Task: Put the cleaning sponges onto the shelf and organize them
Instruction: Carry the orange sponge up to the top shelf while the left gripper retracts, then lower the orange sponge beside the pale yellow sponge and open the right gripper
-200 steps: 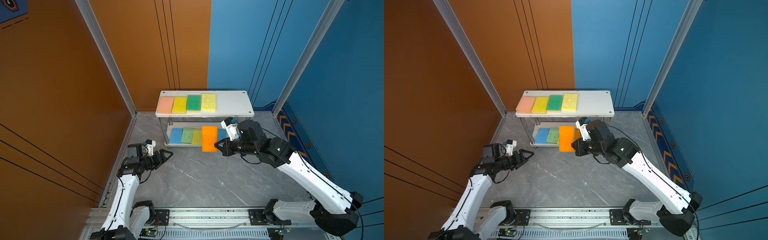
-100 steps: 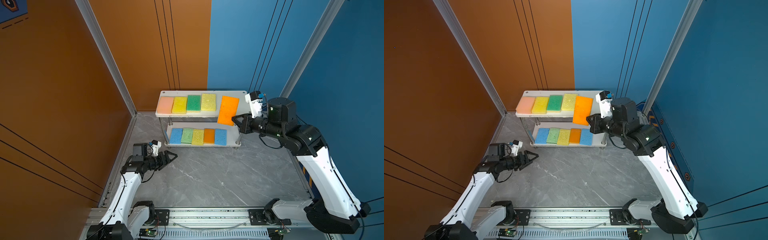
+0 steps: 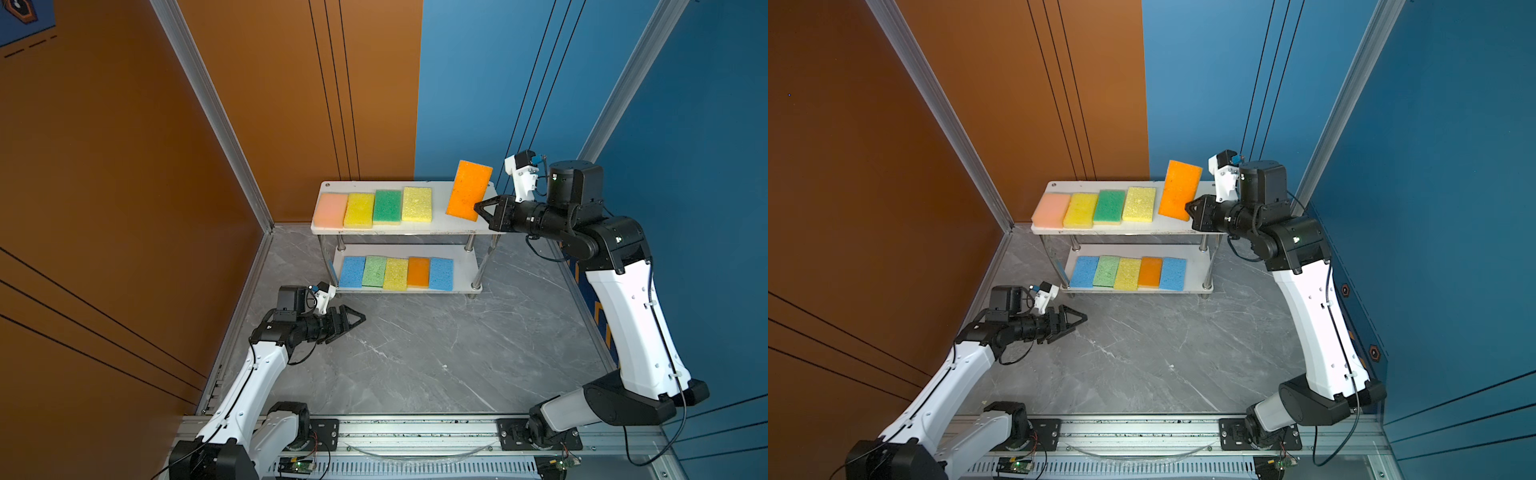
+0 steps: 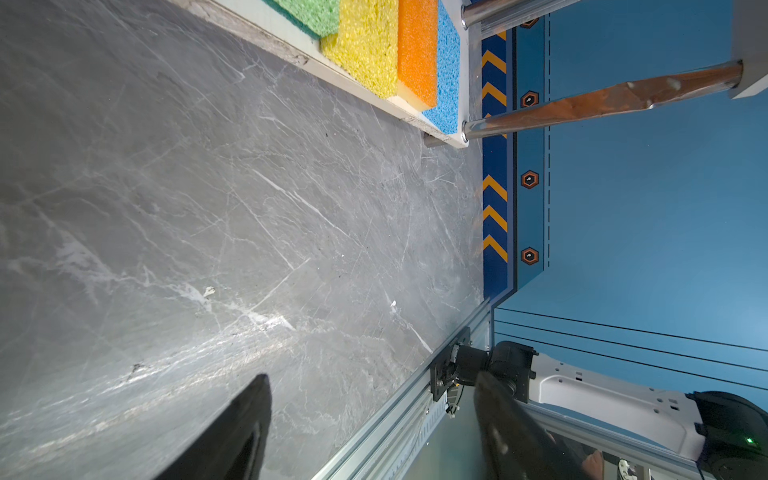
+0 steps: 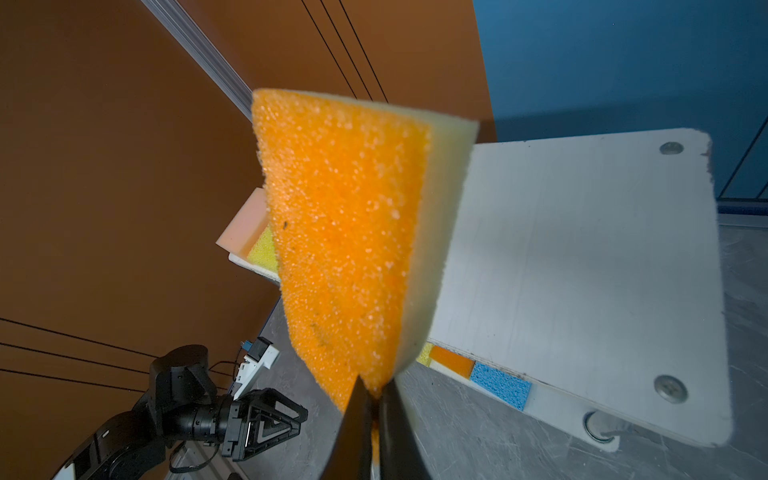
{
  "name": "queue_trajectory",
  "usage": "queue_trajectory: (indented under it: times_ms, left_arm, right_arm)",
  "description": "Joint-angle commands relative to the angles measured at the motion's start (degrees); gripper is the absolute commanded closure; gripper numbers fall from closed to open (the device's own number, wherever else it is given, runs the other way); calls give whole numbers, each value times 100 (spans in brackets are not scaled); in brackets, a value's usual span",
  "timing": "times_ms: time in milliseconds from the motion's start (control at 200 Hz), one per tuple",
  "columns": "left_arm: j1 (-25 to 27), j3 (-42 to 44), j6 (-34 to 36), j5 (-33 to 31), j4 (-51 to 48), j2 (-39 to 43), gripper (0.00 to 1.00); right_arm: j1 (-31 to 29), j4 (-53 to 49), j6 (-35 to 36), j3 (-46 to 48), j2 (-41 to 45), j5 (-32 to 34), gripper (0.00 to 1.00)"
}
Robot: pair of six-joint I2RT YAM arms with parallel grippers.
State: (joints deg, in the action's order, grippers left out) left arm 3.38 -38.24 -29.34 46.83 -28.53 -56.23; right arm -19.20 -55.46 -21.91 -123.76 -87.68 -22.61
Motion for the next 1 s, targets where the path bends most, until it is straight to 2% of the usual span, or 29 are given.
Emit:
queue_trajectory:
  times_ms: [0, 275, 991]
  left_arm:
    - [71, 62, 140, 116, -71, 24, 23]
    - [118, 62, 136, 107, -73, 24, 23]
    - [119, 58, 133, 85, -74, -2, 23]
  right_arm:
    - [154, -237, -133, -230, -214, -579, 94]
    - [280, -244, -252, -372, -672, -900, 94]
    - [458, -370, -271, -342, -1221, -1018, 95]
